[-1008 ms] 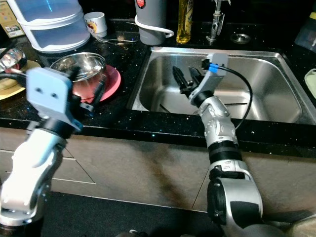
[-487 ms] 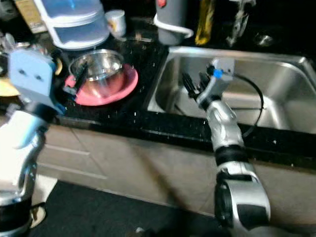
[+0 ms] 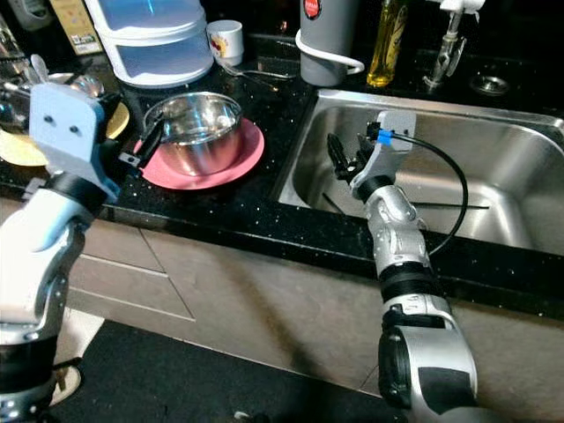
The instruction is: Kitchen organization
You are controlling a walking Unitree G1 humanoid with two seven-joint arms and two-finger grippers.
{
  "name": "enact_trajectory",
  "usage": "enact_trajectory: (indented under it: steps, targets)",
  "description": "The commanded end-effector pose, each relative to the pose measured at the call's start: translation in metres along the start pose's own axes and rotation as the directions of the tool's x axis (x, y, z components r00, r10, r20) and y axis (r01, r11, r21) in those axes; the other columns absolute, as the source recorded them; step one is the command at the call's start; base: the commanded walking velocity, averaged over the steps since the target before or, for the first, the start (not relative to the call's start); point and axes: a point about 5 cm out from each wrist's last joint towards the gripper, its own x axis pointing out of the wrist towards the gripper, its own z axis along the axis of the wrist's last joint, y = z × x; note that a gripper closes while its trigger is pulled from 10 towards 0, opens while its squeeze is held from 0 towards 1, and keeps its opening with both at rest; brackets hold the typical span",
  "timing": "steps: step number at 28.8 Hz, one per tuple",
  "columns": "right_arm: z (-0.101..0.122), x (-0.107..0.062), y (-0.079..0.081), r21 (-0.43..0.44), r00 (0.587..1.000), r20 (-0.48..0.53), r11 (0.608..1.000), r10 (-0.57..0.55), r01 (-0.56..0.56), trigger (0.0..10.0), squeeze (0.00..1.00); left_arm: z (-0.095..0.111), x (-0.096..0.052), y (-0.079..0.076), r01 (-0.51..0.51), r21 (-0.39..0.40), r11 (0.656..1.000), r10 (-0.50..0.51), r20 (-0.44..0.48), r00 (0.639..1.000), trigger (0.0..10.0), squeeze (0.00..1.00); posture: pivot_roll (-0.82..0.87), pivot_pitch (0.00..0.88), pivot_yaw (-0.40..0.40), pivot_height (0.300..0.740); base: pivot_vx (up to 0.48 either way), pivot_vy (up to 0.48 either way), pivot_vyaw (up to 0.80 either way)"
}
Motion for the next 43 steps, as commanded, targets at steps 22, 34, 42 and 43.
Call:
enact_trajectory:
  steps: [22, 34, 42, 43]
  targets:
    - [0.004, -0.026, -0.003, 0.12, 0.987, 0.158, 0.992, 0.029, -0.048, 10.0, 0.0, -0.037, -0.003, -0.006, 0.109, -0.282, 0.953, -0.105, 0.029, 0.994, 10.0, 0.0, -0.01, 0.046, -0.04, 0.74, 0.0, 0.0, 0.0]
    - [0.036, -0.055, 0.015, 0.451, 0.899, 0.433, 0.847, 0.067, -0.28, 10.0, 0.0, -0.034, 0.001, -0.009, 0.147, -0.268, 0.952, -0.137, 0.055, 0.989, 10.0, 0.0, -0.02, 0.069, -0.002, 0.74, 0.0, 0.0, 0.0]
    - [0.04, -0.094, 0.042, 0.496, 0.729, 0.492, 0.534, 0.476, -0.684, 10.0, 0.0, -0.031, 0.004, -0.009, 0.15, -0.265, 0.953, -0.137, 0.068, 0.988, 10.0, 0.0, -0.03, 0.066, -0.005, 0.74, 0.0, 0.0, 0.0]
    - [0.04, -0.094, 0.042, 0.496, 0.729, 0.492, 0.534, 0.476, -0.684, 10.0, 0.0, -0.031, 0.004, -0.009, 0.15, -0.265, 0.953, -0.137, 0.068, 0.988, 10.0, 0.0, -0.03, 0.066, -0.005, 0.74, 0.0, 0.0, 0.0]
